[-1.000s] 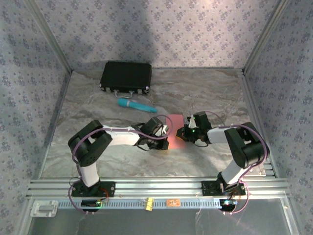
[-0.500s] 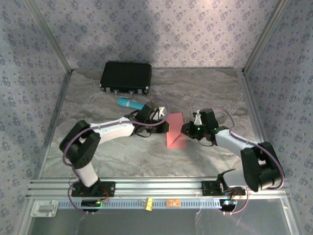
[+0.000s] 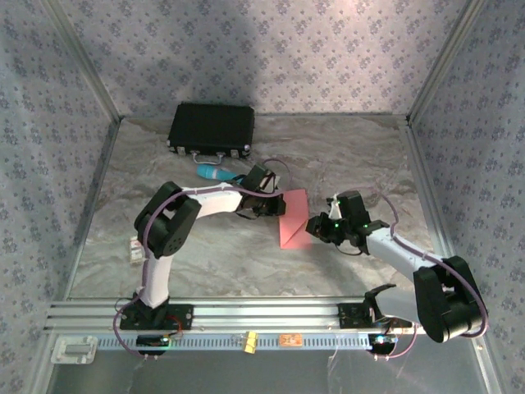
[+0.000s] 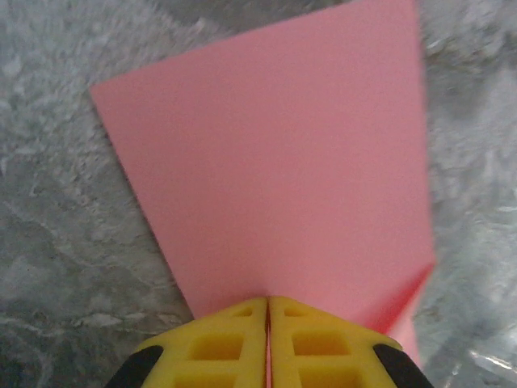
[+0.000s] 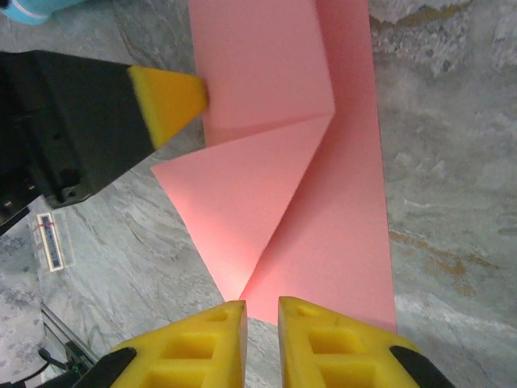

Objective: Fold a paper plane with a square sheet of paper (pick it up from the middle)
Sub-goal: Move the paper to the center of the table.

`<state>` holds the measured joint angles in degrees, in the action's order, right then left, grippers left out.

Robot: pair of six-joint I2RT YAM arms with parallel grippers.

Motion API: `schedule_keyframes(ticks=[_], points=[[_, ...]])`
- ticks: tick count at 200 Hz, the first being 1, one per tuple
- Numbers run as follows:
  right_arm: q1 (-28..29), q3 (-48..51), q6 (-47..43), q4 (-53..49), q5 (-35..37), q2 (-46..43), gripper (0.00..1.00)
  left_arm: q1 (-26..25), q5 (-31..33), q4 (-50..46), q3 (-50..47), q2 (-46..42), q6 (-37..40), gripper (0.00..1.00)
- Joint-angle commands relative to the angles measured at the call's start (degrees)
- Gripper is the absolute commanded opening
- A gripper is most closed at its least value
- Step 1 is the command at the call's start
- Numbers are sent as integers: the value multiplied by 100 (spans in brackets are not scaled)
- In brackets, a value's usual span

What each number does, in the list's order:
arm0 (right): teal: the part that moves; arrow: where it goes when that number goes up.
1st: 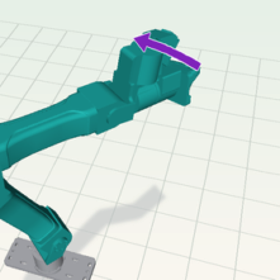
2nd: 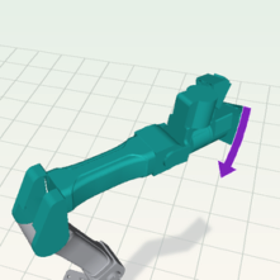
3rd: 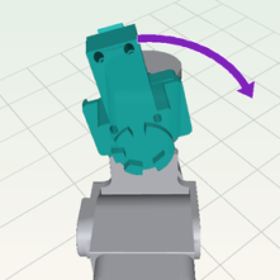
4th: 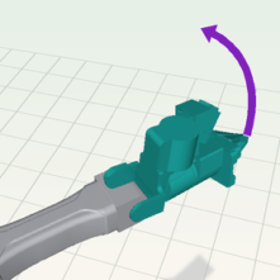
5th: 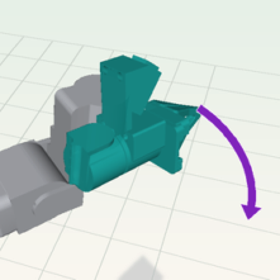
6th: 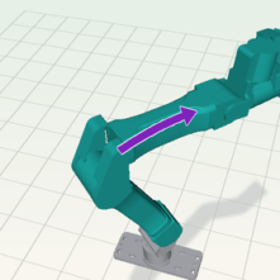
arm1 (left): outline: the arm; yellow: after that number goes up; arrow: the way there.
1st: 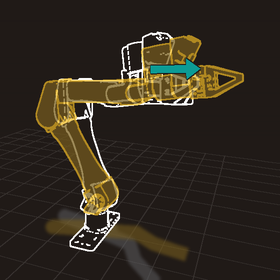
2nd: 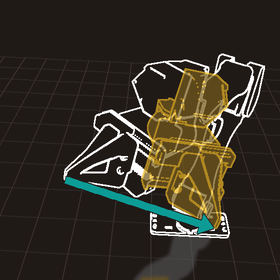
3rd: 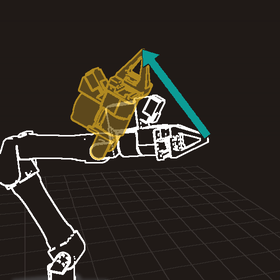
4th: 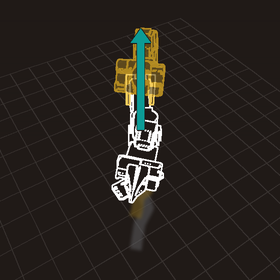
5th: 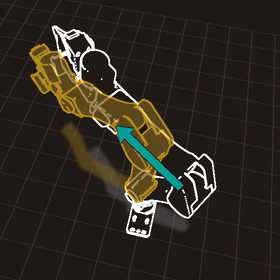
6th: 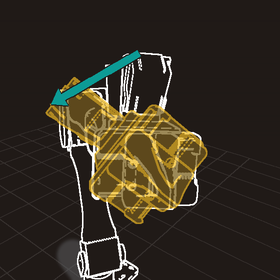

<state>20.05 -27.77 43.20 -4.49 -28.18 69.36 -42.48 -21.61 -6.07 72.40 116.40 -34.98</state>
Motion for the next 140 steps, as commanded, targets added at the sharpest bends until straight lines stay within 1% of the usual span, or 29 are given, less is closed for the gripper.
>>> schedule_keyframes(ticks=[1,42,80,101,118,140], points=[[54,79,108,-146,47,-90,22,-20,-227,-70,82,193,18,8],[75,73,178,-453,167,-94,37,-59,-273,-9,-203,139,-79,7],[81,46,276,-729,140,-73,52,-284,-132,-26,-524,-118,-197,7],[84,39,212,-888,233,28,53,-425,76,-36,-684,-276,-276,6],[103,44,253,-876,112,60,55,-501,189,-15,-784,-408,-345,6],[168,-3,242,-1164,143,-12,56,-549,330,16,-863,-511,-445,7]])
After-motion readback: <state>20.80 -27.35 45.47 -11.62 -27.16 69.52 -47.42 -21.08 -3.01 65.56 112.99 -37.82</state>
